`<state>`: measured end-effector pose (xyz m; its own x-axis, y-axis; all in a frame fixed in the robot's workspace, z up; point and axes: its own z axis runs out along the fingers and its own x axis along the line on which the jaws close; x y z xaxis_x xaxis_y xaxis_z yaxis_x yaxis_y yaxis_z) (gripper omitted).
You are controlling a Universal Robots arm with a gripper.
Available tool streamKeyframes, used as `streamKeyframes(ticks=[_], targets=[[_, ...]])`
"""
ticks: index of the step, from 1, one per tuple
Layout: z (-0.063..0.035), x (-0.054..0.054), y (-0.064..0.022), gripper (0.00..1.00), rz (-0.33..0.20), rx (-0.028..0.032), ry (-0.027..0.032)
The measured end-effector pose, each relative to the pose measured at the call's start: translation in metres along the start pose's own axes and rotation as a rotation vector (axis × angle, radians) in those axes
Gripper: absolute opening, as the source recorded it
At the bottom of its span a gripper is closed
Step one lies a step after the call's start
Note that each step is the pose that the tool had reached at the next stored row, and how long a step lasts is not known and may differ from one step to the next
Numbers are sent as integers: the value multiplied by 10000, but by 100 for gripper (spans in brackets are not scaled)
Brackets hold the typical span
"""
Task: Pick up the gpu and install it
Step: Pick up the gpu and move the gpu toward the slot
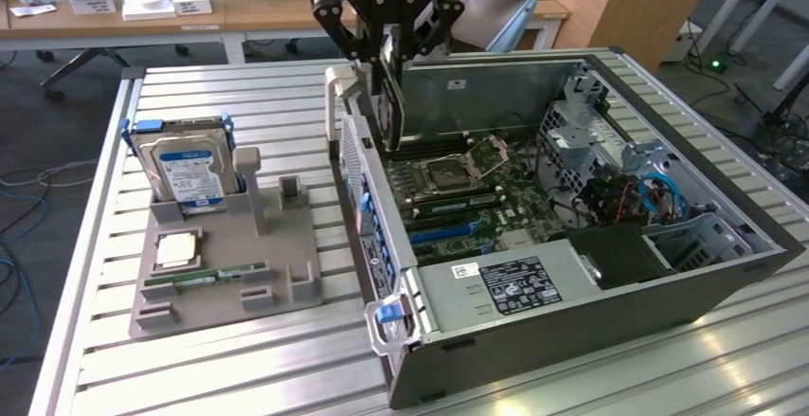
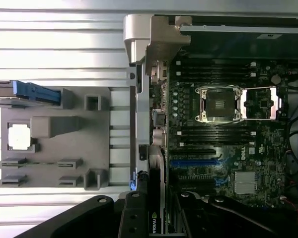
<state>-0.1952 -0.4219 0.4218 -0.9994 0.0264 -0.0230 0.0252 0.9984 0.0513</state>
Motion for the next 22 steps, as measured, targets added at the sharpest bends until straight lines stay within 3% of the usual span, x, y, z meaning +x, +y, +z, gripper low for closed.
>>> streamKeyframes(ticks=[22], targets=[[17, -643, 51, 26, -1, -63, 2]])
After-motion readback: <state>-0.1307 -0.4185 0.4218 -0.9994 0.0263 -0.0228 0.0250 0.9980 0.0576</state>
